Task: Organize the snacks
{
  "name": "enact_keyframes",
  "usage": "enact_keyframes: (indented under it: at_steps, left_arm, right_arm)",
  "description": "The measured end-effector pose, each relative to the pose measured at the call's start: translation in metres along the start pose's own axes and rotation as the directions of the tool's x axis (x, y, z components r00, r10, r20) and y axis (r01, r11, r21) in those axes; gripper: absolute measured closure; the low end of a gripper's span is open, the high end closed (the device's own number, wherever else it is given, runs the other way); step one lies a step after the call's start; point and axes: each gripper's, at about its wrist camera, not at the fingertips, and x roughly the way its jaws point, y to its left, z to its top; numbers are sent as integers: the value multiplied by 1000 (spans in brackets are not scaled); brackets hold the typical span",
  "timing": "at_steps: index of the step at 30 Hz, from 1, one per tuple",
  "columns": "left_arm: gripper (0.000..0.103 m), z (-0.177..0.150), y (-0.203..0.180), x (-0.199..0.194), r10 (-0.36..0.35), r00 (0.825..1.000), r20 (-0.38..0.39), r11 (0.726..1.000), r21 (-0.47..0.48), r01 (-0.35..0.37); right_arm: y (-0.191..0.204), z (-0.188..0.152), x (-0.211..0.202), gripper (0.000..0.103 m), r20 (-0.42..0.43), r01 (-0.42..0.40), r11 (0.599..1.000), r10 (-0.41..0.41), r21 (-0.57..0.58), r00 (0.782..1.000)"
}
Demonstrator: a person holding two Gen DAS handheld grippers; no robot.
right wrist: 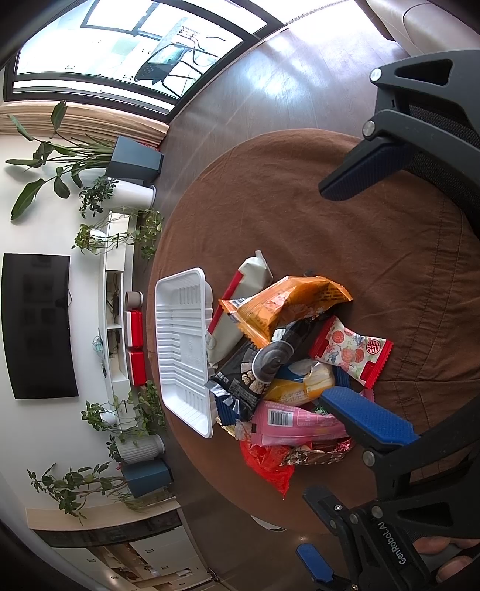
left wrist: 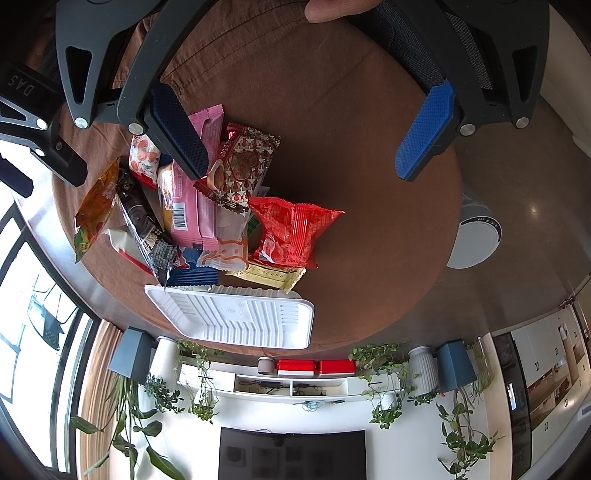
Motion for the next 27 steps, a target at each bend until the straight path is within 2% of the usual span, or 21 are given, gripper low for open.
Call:
enact_keyframes:
  at_steps: [5,8,11,13,15,19,22,24,25,27]
  left_arm:
    - [0,-6,1,4,-2,1000,-5,1000,4,2]
    - [0,-5,5,6,-30,1000,-8,999,-14,29]
    - [0,-6,12,7,-101,995,23,994,-40,101]
    - [0,-8,18,9,-213,975,55,976,-31,215]
    - [0,-14,22,17,-279,960,25,959,-44,280]
    - [0,-24,16,30,-245,965,-90,969,-3,246]
    - [0,-26,26,40,-277,952,-131,959,-98,265]
    - [0,-25,26,42,-289,949,-130,955,-105,276]
    - [0,-23,20,44,-290,948,-132,956,-92,280]
    - [0,-22,10,47,-284,948,-142,959,-50,279]
  right_arm:
    - [1,-3,2,0,-13,-2,1000,2,-8,1000]
    - [-10,-3,5,0,-24,-40,999,40,21,999]
    - [-30,-4,6,0,-14,-85,992,86,90,996]
    - [-48,-1,8,0,6,-115,983,116,146,993]
    - [-63,-1,8,0,25,-163,967,161,197,987]
    - [-80,-1,17,0,0,-246,940,253,237,967]
    - [-83,-7,23,0,-6,-299,913,313,278,950]
    - [-78,-10,30,9,-52,-330,907,355,263,933]
    - [-76,-10,32,19,-65,-337,907,363,252,929]
    - [-73,-9,38,23,-100,-340,909,371,240,923]
